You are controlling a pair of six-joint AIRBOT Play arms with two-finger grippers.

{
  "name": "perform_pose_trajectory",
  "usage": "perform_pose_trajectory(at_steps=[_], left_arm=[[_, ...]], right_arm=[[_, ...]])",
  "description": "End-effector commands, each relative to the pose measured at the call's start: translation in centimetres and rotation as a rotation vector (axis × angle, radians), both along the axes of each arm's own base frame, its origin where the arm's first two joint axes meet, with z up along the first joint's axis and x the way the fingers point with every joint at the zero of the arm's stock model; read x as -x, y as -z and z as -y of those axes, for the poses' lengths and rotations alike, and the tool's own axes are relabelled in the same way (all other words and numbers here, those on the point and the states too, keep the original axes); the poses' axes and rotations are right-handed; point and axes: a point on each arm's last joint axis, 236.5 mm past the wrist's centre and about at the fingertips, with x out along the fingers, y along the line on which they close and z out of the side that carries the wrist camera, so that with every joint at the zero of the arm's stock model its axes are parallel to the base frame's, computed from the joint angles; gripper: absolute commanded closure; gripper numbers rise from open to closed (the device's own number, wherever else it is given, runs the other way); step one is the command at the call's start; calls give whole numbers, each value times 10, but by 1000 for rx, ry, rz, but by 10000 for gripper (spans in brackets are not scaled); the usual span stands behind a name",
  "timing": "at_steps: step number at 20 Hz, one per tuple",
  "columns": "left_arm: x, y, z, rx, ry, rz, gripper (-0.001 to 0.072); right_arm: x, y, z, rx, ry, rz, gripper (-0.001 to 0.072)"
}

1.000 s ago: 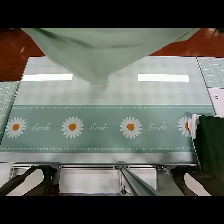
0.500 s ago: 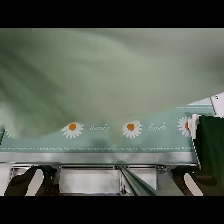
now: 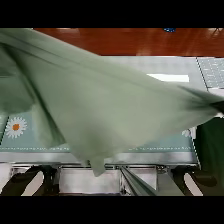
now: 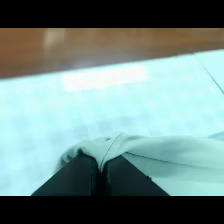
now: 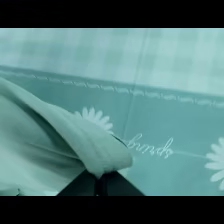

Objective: Fold the shirts.

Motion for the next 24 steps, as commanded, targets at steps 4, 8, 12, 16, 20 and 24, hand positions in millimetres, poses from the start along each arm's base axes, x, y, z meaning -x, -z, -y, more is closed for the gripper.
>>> perform_pose_trajectory(at_steps=[4, 8, 12, 16, 20, 24], left_arm=[[-143, 215, 36, 85, 52, -428, 687], [-184, 299, 53, 234, 33, -598, 680], [-170, 324, 48, 254, 64, -739, 195], [-96, 347, -46, 40, -13, -1069, 196], [-36, 342, -86, 87, -69, -1117, 197], [37, 385, -95, 168, -281, -1087, 197]], right_arm=[[-87, 190, 10, -55, 138, -261, 689], [-160, 266, 7, -122, 218, -341, 689], [-223, 282, 1, -219, 225, -393, 302], [-253, 230, 56, -246, 273, -323, 304], [-193, 222, 113, -189, 322, -402, 305], [-124, 253, 97, -204, 365, -413, 305]])
